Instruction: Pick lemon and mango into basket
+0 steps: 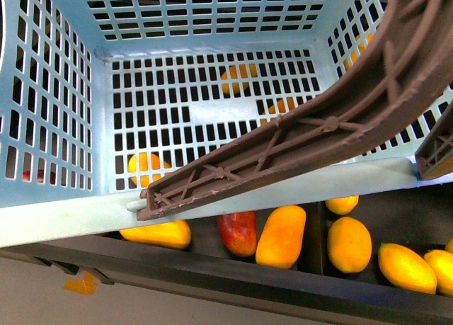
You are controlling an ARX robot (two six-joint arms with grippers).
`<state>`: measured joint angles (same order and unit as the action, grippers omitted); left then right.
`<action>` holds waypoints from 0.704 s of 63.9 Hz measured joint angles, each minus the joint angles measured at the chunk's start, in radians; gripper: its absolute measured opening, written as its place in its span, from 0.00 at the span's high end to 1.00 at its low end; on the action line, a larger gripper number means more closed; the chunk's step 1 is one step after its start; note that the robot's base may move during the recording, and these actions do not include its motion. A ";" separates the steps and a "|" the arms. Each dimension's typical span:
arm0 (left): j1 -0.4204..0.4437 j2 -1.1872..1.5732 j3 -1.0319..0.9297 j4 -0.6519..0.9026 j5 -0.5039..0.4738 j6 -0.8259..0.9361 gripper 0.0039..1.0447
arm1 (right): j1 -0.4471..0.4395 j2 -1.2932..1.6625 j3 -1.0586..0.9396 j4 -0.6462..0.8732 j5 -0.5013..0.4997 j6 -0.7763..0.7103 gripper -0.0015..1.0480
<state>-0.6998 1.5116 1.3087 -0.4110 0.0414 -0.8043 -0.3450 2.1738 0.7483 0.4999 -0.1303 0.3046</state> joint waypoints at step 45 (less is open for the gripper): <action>0.000 0.000 0.000 0.000 -0.001 0.001 0.86 | 0.350 -1.111 -0.174 -0.292 0.059 0.013 0.43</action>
<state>-0.6998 1.5116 1.3087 -0.4110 0.0406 -0.8036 0.0051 1.0626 0.5739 0.2081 -0.0715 0.3180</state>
